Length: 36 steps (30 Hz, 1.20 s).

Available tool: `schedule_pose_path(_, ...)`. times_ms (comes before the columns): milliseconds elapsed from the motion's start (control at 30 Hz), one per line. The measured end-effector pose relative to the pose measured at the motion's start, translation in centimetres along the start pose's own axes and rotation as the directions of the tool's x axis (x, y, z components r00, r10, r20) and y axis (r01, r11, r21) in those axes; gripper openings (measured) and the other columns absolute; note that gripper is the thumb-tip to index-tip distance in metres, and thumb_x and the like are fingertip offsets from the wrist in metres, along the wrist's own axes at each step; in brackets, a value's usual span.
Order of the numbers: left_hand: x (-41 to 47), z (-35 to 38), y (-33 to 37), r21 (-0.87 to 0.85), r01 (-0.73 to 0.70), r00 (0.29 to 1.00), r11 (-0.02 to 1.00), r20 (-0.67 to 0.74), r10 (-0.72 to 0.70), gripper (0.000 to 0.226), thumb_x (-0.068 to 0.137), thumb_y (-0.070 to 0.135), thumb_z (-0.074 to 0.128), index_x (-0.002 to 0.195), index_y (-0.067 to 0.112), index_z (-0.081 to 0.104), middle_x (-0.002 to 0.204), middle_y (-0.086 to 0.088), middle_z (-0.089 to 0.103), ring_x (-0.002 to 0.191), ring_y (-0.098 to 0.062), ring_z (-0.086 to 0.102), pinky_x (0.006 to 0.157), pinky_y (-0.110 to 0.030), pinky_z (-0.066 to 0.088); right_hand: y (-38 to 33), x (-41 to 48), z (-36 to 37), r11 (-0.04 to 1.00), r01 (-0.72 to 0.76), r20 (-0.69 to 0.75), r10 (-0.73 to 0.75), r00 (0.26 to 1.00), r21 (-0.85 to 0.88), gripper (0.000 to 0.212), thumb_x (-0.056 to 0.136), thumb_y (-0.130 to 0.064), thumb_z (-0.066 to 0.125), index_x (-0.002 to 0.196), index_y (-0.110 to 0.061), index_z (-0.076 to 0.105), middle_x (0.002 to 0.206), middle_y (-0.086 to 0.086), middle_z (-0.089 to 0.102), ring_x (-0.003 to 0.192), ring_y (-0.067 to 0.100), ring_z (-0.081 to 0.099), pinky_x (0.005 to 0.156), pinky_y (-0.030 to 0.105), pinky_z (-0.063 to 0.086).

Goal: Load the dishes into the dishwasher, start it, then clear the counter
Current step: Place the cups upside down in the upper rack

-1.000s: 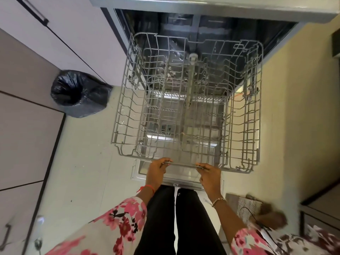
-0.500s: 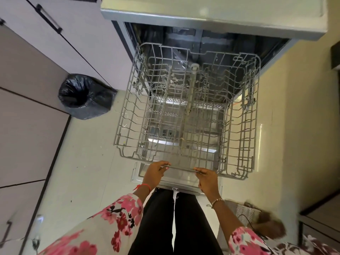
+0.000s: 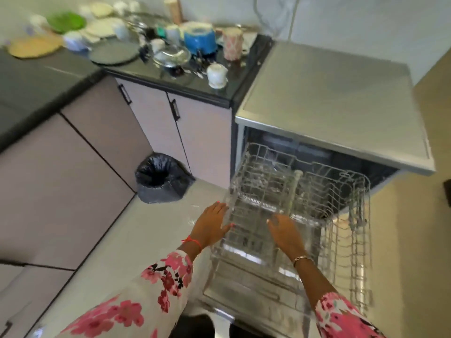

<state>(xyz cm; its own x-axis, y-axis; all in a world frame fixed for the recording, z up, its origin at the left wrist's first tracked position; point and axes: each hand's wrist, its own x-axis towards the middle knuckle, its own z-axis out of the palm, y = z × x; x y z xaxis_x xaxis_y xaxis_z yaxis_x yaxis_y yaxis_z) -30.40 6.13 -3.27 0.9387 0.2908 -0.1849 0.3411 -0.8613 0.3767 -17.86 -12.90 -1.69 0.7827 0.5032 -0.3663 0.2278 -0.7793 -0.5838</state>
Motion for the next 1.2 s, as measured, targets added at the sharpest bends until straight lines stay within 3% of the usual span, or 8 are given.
schedule_pose_path(133,0.1,-4.0,-8.1,0.141,-0.027,0.998,0.99,-0.052,0.035,0.068,0.097,0.05,0.035,0.15,0.012,0.016,0.159,-0.002,0.01,0.148,-0.019,0.001,0.12,-0.035,0.0,-7.8,2.5,3.7,0.973,0.095,-0.057,-0.11,0.992,-0.209,0.053,0.098,-0.032,0.045,0.14,0.0,0.037,0.148,0.018,0.034,0.138,0.027,0.031,0.112,0.033,0.021)
schedule_pose_path(233,-0.3,-7.4,-14.0,0.194,-0.025,0.997,0.981,-0.064,0.038,0.072,0.096,0.053,0.034,0.151,0.012,0.01,0.16,-0.003,0.003,0.148,-0.018,-0.005,0.118,-0.033,-0.008,-13.2,3.5,6.7,0.961,0.152,-0.098,-0.179,0.979,-0.232,0.055,0.097,-0.031,0.047,0.139,0.001,0.035,0.147,0.018,0.034,0.138,0.027,0.03,0.113,0.035,0.02)
schedule_pose_path(333,-0.9,-11.0,-18.8,0.185,0.001,0.994,0.983,-0.111,0.019,0.073,0.095,0.053,0.036,0.151,0.013,0.01,0.16,-0.002,0.002,0.148,-0.018,-0.006,0.117,-0.033,-0.01,-18.9,4.3,9.0,0.95,0.168,-0.096,-0.199,0.975,-0.264,0.06,0.098,-0.034,0.043,0.144,0.001,0.026,0.152,0.016,0.025,0.142,0.027,0.021,0.116,0.035,0.016)
schedule_pose_path(533,0.5,-17.2,-26.2,0.144,0.04,0.984,0.989,-0.177,-0.014,0.073,0.095,0.05,0.039,0.151,0.013,0.011,0.16,-0.004,0.002,0.148,-0.02,-0.005,0.118,-0.035,-0.007,-27.5,6.9,11.2,0.881,0.254,-0.086,-0.312,0.946,-0.399,0.058,0.099,-0.037,0.038,0.145,-0.004,0.024,0.155,0.011,0.02,0.145,0.023,0.014,0.117,0.034,0.015)
schedule_pose_path(1000,17.2,-25.4,-35.0,0.118,0.034,0.978,0.992,-0.21,-0.008,0.072,0.096,0.05,0.036,0.151,0.013,0.008,0.16,-0.003,0.0,0.147,-0.019,-0.007,0.118,-0.036,-0.007,-37.9,24.6,8.9,0.815,0.264,-0.223,-0.425,0.877,-0.515,0.063,0.099,-0.042,0.035,0.147,-0.004,0.021,0.157,0.011,0.015,0.146,0.022,0.008,0.118,0.033,0.006)
schedule_pose_path(1200,25.8,-28.6,-34.6,0.092,-0.08,0.98,0.993,-0.175,0.095,0.073,0.096,0.05,0.04,0.151,0.012,0.011,0.16,-0.002,0.002,0.148,-0.016,-0.006,0.119,-0.034,-0.005,-40.9,31.7,3.0,0.83,0.244,-0.378,-0.464,0.801,-0.502,0.059,0.095,-0.036,0.047,0.142,-0.003,0.032,0.152,0.015,0.027,0.144,0.027,0.017,0.118,0.036,0.011)
